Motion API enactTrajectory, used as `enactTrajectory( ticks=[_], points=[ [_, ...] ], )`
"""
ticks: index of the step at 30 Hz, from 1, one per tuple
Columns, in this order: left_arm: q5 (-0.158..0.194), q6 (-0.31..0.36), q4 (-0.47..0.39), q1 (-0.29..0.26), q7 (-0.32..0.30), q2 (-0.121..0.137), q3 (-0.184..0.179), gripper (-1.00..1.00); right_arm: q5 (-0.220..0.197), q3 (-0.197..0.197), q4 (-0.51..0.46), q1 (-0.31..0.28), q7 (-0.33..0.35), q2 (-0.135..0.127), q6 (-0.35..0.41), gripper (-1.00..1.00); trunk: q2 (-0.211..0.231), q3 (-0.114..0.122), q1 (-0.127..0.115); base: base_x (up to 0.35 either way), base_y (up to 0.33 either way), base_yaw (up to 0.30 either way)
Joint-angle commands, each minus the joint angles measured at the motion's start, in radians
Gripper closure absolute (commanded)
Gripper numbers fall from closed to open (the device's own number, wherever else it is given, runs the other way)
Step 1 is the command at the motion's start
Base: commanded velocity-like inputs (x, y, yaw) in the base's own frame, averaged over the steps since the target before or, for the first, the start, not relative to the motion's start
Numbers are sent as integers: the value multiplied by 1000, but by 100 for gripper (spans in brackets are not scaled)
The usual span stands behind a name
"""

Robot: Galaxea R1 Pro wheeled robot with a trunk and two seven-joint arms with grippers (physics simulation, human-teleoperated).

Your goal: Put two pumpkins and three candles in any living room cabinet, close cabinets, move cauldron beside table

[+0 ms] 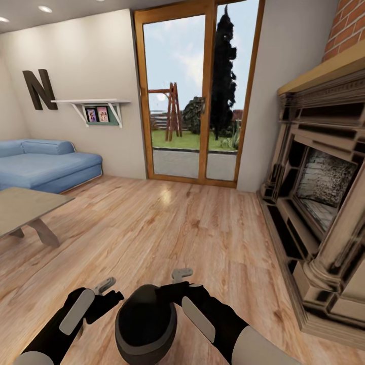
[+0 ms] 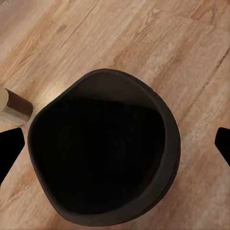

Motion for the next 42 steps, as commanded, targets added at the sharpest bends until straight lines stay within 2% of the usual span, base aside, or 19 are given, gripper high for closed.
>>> enactTrajectory(
  ticks=[1, 10, 15, 23, 29, 42],
  points=[
    [10, 0, -1, 0, 10, 1, -4, -100, -10, 3, 0, -1, -10, 0, 2, -100, 0, -1, 0, 63, 40, 0],
    [10, 0, -6, 0, 11, 1, -4, -100, -6, 3, 29, -1, -25, 0, -26, -100, 0, -1, 0, 13, 8, 0],
    [10, 0, -7, 0, 11, 1, -4, -100, 10, 1, 55, -1, -28, 0, -31, -100, -2, -20, 2, 0, 0, 0],
    [10, -1, -6, 0, 10, 1, -4, -100, 14, 1, 66, -1, -35, 0, -58, -100, -4, -51, 6, 0, 0, 0],
    [10, -2, -6, 0, 11, 0, -4, -100, 32, 1, 74, -1, -84, 0, -88, -100, -5, -75, 9, 0, 0, 0],
    [10, -2, -6, 0, 11, 0, -4, -100, 36, 2, 75, -1, -88, 0, -93, -100, -8, -125, 14, 0, 0, 0]
  ],
)
